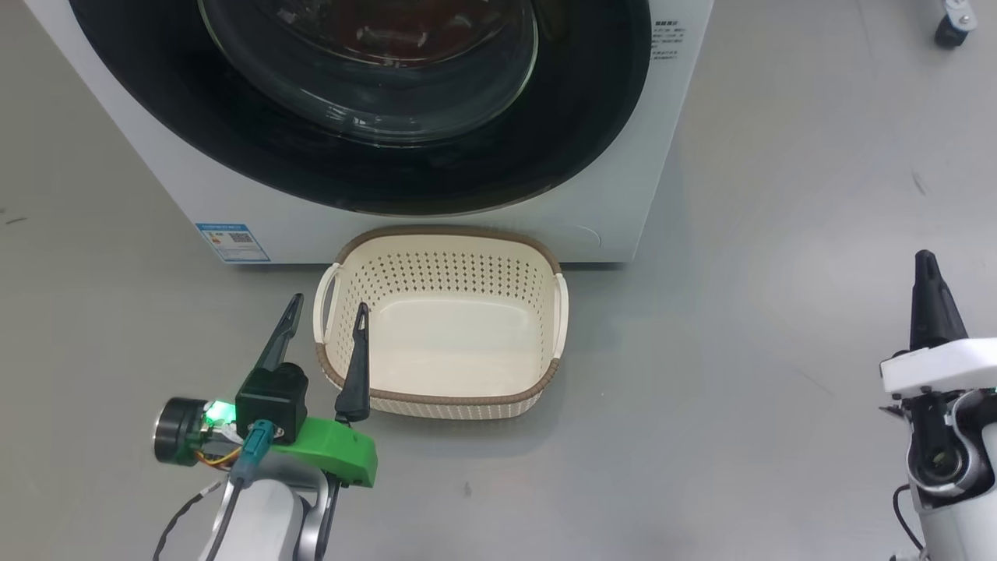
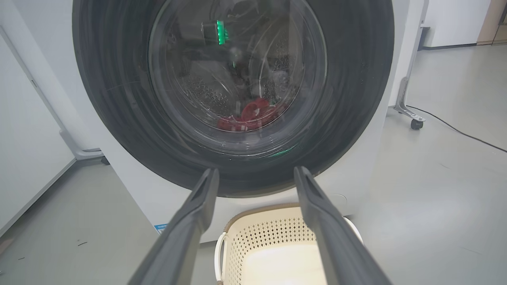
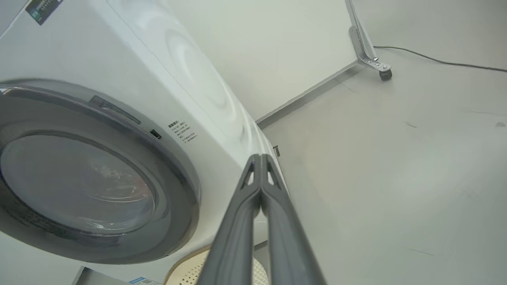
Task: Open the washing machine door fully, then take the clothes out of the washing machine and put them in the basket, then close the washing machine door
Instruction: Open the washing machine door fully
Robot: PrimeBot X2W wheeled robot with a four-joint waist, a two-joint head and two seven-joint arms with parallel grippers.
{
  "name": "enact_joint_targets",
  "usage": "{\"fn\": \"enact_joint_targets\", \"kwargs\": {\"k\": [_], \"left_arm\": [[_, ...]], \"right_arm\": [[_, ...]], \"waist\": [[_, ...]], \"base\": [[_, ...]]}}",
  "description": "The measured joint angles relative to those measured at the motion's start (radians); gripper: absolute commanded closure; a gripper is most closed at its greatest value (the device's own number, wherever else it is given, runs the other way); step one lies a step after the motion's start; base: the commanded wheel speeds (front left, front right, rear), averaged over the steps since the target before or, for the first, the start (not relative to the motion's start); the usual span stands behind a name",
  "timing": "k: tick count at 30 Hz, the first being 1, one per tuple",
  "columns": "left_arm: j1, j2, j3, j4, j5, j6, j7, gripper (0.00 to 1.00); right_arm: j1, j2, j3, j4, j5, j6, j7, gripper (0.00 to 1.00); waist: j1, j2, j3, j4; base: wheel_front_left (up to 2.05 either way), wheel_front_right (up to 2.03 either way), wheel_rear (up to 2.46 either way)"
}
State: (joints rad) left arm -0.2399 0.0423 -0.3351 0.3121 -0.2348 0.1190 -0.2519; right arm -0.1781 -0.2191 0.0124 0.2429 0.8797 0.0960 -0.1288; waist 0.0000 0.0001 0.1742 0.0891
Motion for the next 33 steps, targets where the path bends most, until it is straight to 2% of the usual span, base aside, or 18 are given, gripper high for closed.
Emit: {"fn": "enact_joint_targets", "kwargs": {"k": [8,16,19,33], "left_arm": [[-0.021,-0.001,-0.004,-0.034,-0.022,0.0,0.0,0.0],[-0.046,-0.001,-0.024,-0.067,-0.038,0.0,0.0,0.0],[-0.052,-0.002,-0.029,-0.081,-0.038,0.0,0.0,0.0],[-0.103,-0.004,-0.113,-0.152,-0.058,0.0,0.0,0.0]], "right_arm": [[-0.129,0.026,-0.092,0.016,0.3,0.016,0.159,1.0],[-0.274,0.008,-0.15,0.038,0.509,0.016,0.334,1.0],[-0.337,-0.013,-0.159,0.033,0.546,0.011,0.382,1.0],[-0.586,-0.102,-0.125,0.044,0.597,-0.072,0.568,1.0]], "waist": [[0.0,0.0,0.058,0.037],[0.0,0.0,0.116,0.074],[0.0,0.0,0.139,0.089],[0.0001,0.0,0.245,0.164]], "base": [[0.0,0.0,0.0],[0.0,0.0,0.0],[0.0,0.0,0.0],[0.0,0.0,0.0]]}}
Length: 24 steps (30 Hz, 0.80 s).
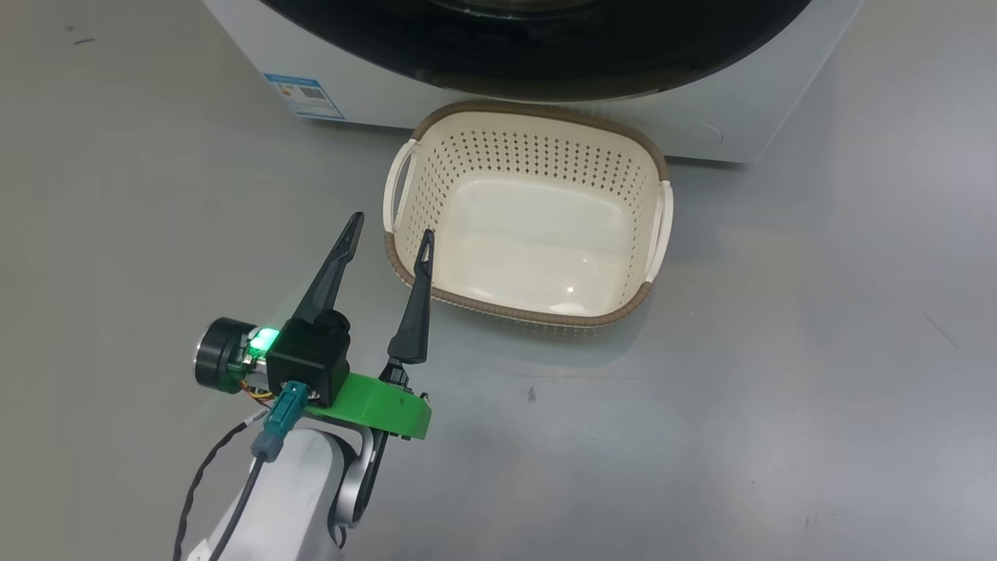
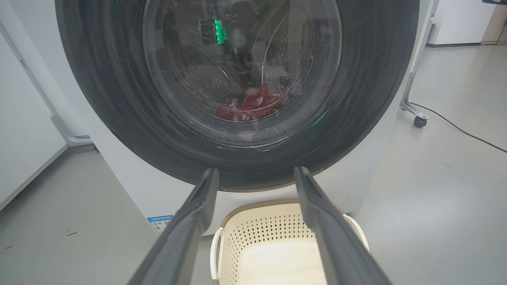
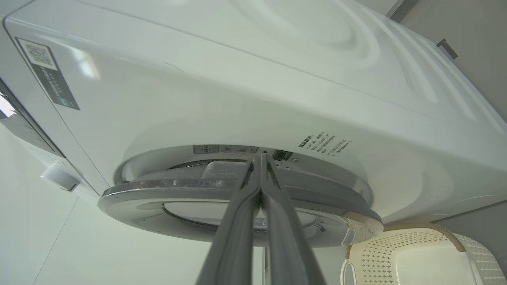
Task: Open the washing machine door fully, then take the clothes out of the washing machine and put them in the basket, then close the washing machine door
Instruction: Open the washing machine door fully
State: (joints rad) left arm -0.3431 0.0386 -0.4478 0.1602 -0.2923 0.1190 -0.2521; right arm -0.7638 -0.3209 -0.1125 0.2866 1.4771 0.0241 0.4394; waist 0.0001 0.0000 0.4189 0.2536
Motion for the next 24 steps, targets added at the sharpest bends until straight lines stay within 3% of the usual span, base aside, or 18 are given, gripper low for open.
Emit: {"fn": "enact_joint_targets", "kwargs": {"k": [14,24], "left_arm": [[-0.017,-0.002,-0.026,-0.044,-0.039,0.0,0.0,0.0],[-0.022,-0.005,-0.04,-0.063,-0.047,0.0,0.0,0.0]], "right_arm": [[-0.158,-0.026,0.021,0.04,0.075,-0.08,0.142,1.0],[-0.248,-0.034,0.024,0.082,0.097,-0.098,0.176,1.0]], "waist": [[0.0,0.0,0.087,0.091],[0.0,0.0,0.124,0.142]], "base": [[0.0,0.0,0.0],[0.0,0.0,0.0]]}}
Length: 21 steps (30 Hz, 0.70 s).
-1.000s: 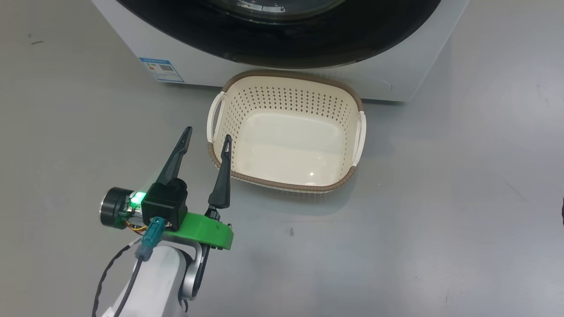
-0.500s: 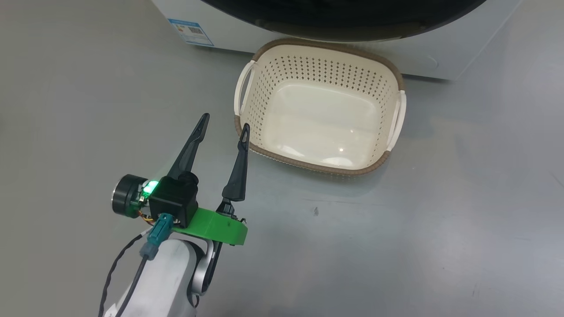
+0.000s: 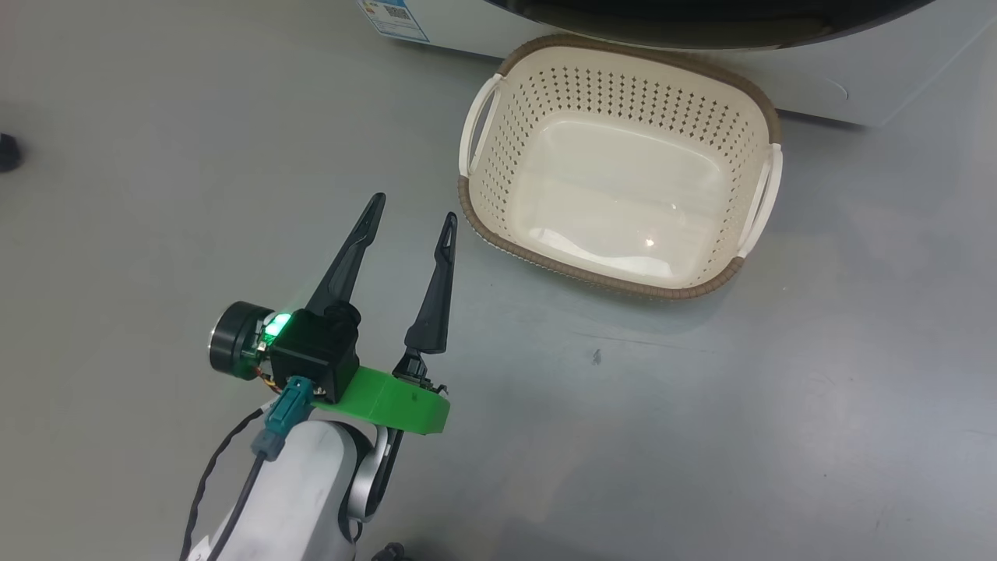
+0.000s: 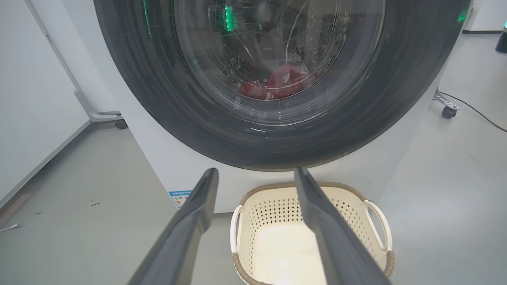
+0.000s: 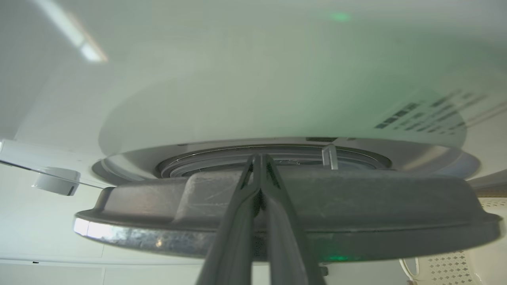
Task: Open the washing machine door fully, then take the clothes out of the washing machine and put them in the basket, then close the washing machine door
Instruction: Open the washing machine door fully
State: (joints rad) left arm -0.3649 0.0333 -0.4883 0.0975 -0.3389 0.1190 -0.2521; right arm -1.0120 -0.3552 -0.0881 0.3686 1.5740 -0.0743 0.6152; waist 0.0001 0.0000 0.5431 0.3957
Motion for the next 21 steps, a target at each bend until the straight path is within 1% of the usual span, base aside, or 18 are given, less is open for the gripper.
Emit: {"fn": "enact_joint_targets", "kwargs": {"k": [3,6,11,20,21], "left_arm": [[0.0,0.0,-0.001,-0.001,0.0,0.0,0.0,0.0],[0.0,0.0,-0.001,-0.001,0.0,0.0,0.0,0.0],[0.0,0.0,-0.001,-0.002,0.0,0.0,0.0,0.0],[-0.002,-0.001,0.0,0.005,0.014,0.0,0.0,0.0],[-0.002,-0.001,0.0,0.008,0.014,0.0,0.0,0.0]], "right_arm": [[-0.01,-0.002,-0.003,0.018,0.003,-0.001,0.001,1.0],[-0.015,-0.003,-0.006,0.03,0.012,-0.008,0.006,1.0],[-0.026,-0.008,-0.012,0.055,0.039,-0.009,0.035,1.0],[-0.025,-0.03,-0.013,0.085,0.096,-0.017,0.138,1.0],[-0.024,-0.034,-0.012,0.089,0.11,-0.017,0.166,1.0]], "waist": [[0.0,0.0,0.005,0.006],[0.0,0.0,0.006,0.008],[0.0,0.0,0.006,0.01],[0.0,0.0,-0.004,0.007],[0.0,0.0,-0.007,0.005]], "base": [[0.0,0.0,0.0],[0.0,0.0,0.0],[0.0,0.0,0.0],[0.0,0.0,0.0],[0.0,0.0,0.0]]}}
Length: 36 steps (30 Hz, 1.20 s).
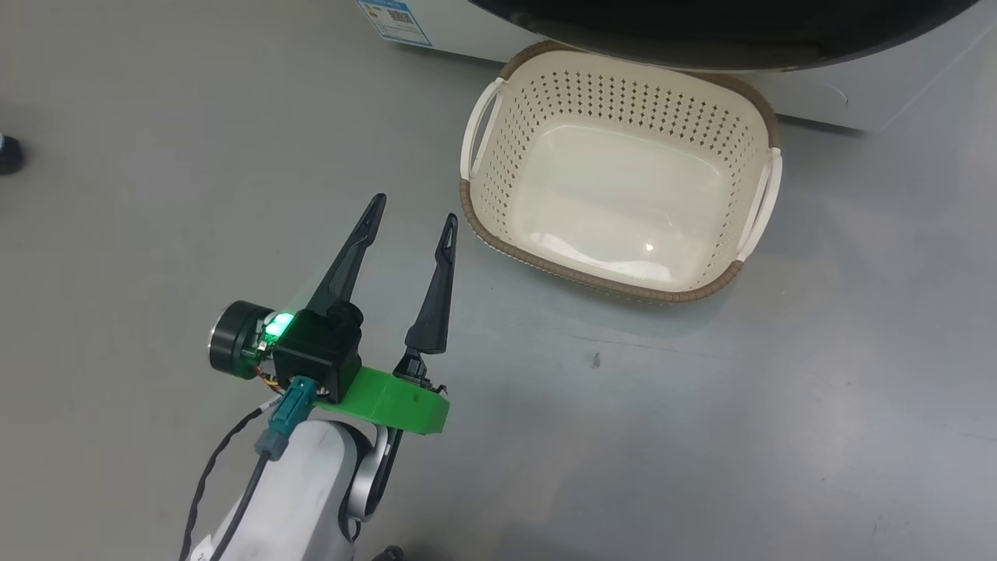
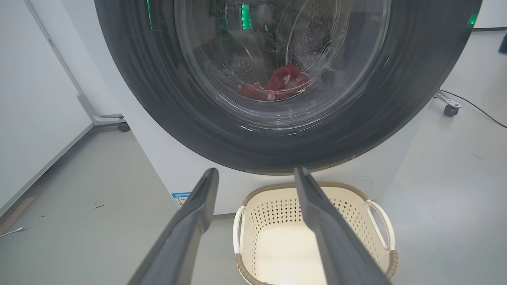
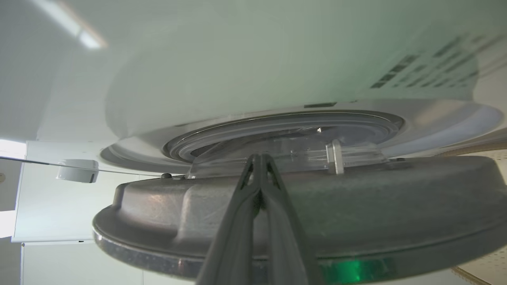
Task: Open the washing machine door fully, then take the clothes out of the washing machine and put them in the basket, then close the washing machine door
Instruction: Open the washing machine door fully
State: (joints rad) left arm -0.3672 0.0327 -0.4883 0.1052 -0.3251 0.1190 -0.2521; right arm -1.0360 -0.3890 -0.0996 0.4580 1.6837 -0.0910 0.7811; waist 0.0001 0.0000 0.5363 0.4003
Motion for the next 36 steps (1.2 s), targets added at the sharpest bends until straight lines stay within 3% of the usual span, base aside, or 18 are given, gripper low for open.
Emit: {"fn": "enact_joint_targets", "kwargs": {"k": [16,36], "left_arm": [[0.0,0.0,0.017,0.016,0.01,0.0,0.0,0.0],[0.003,0.0,0.031,0.056,0.038,0.0,0.0,0.0]], "right_arm": [[0.058,0.003,0.05,0.0,0.052,0.001,0.17,1.0],[0.204,0.071,0.122,-0.03,0.059,0.082,0.263,1.0]], "waist": [[0.0,0.0,-0.023,-0.036],[-0.0001,0.0,-0.097,-0.086]], "base": [[0.0,0.0,0.0],[0.0,0.0,0.0]]}}
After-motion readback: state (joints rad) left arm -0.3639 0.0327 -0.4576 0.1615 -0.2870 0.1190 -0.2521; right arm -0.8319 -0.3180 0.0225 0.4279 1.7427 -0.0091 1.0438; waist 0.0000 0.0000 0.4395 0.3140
